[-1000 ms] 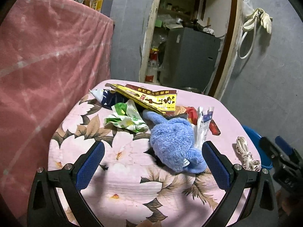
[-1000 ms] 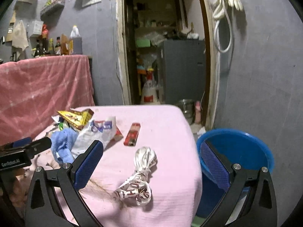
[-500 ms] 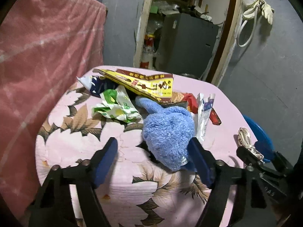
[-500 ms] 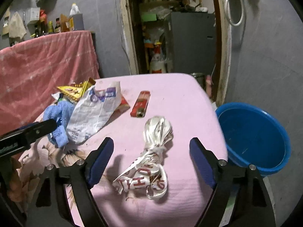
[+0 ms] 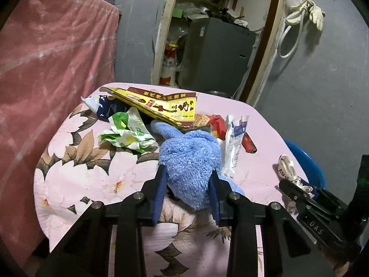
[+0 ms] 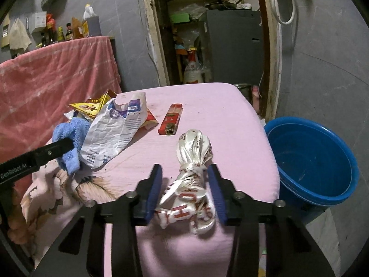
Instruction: Collect trash
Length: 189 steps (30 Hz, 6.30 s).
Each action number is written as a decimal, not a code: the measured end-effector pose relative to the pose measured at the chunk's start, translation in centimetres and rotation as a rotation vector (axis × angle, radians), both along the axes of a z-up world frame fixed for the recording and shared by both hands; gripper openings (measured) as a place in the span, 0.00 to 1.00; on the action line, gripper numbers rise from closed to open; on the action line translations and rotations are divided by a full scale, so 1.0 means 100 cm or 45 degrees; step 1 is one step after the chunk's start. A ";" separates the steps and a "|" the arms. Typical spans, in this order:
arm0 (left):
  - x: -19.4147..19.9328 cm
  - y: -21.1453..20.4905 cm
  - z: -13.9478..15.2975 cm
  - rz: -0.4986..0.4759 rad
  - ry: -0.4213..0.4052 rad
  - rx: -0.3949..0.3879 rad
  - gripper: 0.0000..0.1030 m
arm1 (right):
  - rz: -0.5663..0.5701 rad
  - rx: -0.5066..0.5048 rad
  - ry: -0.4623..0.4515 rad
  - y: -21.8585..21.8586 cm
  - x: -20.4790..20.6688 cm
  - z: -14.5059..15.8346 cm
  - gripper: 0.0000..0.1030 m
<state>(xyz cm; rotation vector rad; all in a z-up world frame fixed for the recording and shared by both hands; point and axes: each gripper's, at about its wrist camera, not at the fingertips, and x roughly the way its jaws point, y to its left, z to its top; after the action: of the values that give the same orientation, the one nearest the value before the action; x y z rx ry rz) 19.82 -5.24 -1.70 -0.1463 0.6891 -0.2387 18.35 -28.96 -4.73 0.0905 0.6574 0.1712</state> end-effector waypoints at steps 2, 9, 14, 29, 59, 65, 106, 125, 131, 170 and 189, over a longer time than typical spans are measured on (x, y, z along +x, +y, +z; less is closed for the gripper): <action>-0.004 0.000 0.001 0.005 -0.003 0.005 0.26 | 0.006 -0.001 -0.002 0.000 -0.001 0.001 0.19; -0.024 -0.005 0.005 0.009 -0.041 0.014 0.24 | 0.034 0.008 -0.076 0.003 -0.009 0.011 0.17; -0.044 -0.010 0.011 0.036 -0.098 0.023 0.24 | 0.059 0.034 -0.157 0.004 -0.017 0.022 0.17; -0.060 -0.056 0.051 -0.046 -0.375 0.011 0.24 | 0.006 0.042 -0.508 -0.018 -0.045 0.074 0.17; 0.046 -0.277 0.034 -0.393 -0.258 -0.054 0.24 | -0.424 -0.054 -0.419 -0.208 -0.007 0.057 0.18; 0.069 -0.289 0.012 -0.407 -0.115 -0.053 0.26 | -0.450 -0.022 -0.329 -0.221 0.005 0.046 0.23; -0.005 -0.082 0.075 0.080 -0.461 0.004 0.97 | -0.288 0.076 -0.674 -0.107 -0.019 0.110 1.00; -0.019 0.059 0.033 0.340 -0.294 0.126 0.97 | -0.014 0.065 -0.492 0.010 0.015 0.084 1.00; -0.004 0.074 0.021 0.332 -0.193 0.114 0.97 | 0.061 0.029 -0.393 0.033 0.030 0.070 1.00; 0.059 0.080 -0.006 0.087 0.175 -0.104 0.24 | 0.224 -0.052 0.168 0.078 0.093 0.008 0.89; 0.057 0.073 0.002 0.081 0.116 -0.093 0.08 | 0.219 0.052 0.206 0.061 0.084 0.006 0.47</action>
<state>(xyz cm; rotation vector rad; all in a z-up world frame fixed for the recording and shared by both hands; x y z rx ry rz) 25.56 2.01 -1.51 -0.2497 0.7652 -0.1974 26.72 -22.82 -4.10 0.0880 0.8232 0.3455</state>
